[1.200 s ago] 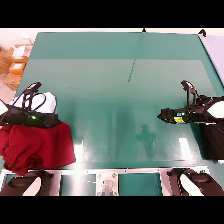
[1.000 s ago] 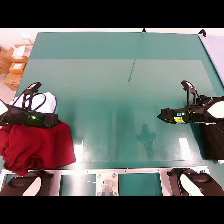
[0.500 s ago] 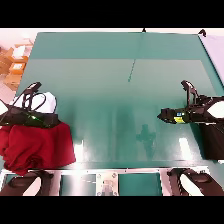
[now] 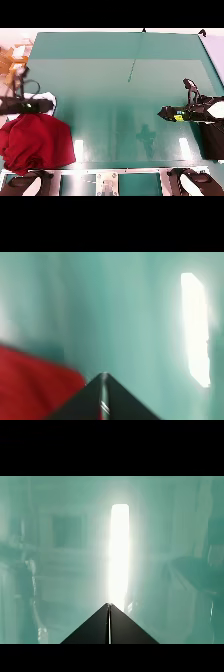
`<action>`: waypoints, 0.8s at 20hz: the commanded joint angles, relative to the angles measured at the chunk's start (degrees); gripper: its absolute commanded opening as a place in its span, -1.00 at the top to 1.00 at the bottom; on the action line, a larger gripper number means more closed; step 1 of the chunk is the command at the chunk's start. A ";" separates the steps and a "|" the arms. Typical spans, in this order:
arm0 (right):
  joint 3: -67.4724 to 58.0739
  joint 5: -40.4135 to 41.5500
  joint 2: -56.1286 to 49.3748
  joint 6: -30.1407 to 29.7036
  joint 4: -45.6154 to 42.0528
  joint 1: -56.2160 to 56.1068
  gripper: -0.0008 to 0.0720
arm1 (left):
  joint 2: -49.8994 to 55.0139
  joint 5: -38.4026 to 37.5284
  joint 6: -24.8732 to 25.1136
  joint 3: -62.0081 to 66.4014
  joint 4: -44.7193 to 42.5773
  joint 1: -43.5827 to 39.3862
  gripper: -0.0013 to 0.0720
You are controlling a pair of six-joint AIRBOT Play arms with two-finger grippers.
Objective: Fold the shirts.
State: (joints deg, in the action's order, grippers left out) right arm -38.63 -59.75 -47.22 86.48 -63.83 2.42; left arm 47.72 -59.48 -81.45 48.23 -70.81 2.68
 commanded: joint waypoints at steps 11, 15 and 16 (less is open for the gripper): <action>0.00 4.07 0.00 0.00 -0.02 -0.04 0.46 | 36.26 1.62 -6.49 18.86 -24.44 21.84 -1.00; 0.00 4.66 0.00 0.02 -0.02 -0.04 0.46 | 41.35 3.98 -4.63 18.84 -17.27 21.84 -1.00; 0.00 4.92 0.00 0.00 -0.02 -0.04 0.46 | 41.70 3.80 -3.17 18.86 -15.23 21.84 -1.00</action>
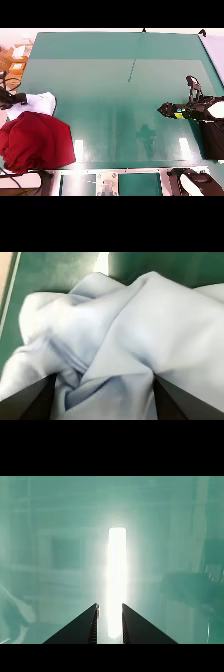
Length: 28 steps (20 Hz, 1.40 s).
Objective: Fold the shirts.
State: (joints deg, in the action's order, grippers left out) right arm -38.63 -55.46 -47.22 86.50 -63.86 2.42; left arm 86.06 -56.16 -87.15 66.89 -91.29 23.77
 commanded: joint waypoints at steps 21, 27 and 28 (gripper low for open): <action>-5.25 -2.10 0.02 0.02 0.28 -0.02 0.46 | -11.61 -13.60 4.66 29.35 34.12 -41.44 0.90; -5.99 -5.90 0.00 1.55 0.44 1.36 0.14 | -4.24 -9.84 4.59 20.65 34.73 -54.77 -0.08; -5.99 -6.32 0.02 1.55 0.44 2.80 -0.09 | -3.67 -11.02 4.09 20.68 34.77 -54.34 -0.87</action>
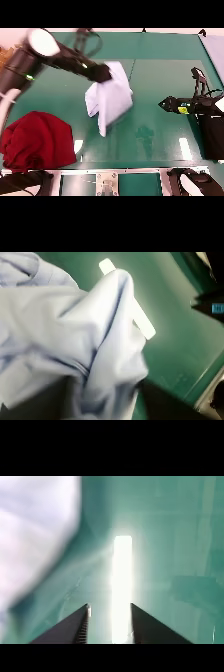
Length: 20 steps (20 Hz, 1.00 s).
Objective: Fold the shirts.
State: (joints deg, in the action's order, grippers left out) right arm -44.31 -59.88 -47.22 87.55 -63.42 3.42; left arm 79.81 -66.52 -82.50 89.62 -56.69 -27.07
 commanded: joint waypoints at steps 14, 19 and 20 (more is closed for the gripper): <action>12.17 3.61 -3.58 -1.73 17.09 -12.87 -0.52 | 4.94 10.64 -0.11 -22.84 -1.01 20.98 -0.91; 12.46 17.35 -11.63 -1.09 23.12 -31.98 -0.52 | 15.43 15.10 8.09 -23.56 13.49 20.68 -0.91; 11.98 18.29 -14.14 -1.11 24.26 -33.44 -0.52 | 16.55 15.13 8.09 -23.56 13.92 20.57 -0.91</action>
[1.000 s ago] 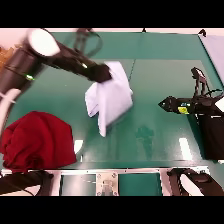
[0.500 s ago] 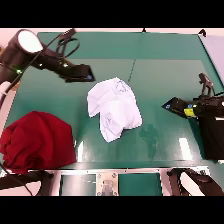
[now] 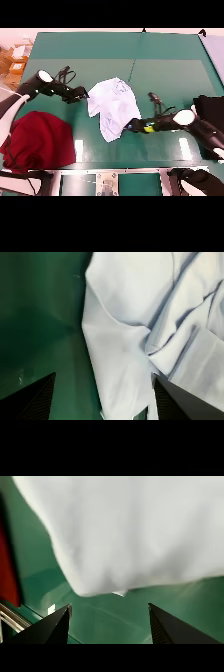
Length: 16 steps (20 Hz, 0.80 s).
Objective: Fold the shirts.
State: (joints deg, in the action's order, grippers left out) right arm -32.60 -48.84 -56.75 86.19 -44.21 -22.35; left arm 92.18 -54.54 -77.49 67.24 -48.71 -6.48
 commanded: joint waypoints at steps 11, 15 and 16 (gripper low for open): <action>-7.32 -0.35 -12.20 -4.81 4.46 -5.46 0.94 | 5.79 5.25 5.73 2.27 7.21 -3.80 0.90; -13.94 -16.28 -0.48 -4.81 -0.52 11.63 0.94 | -2.93 0.66 -0.09 9.77 -2.67 1.01 0.91; -16.70 -17.75 3.41 -4.81 0.15 17.66 0.94 | -6.45 -0.02 -0.92 11.41 -4.92 2.16 0.91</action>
State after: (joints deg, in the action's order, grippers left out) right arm -44.29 -57.47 -60.88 81.87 -42.63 -16.19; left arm 91.79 -52.21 -75.09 74.43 -47.64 -6.85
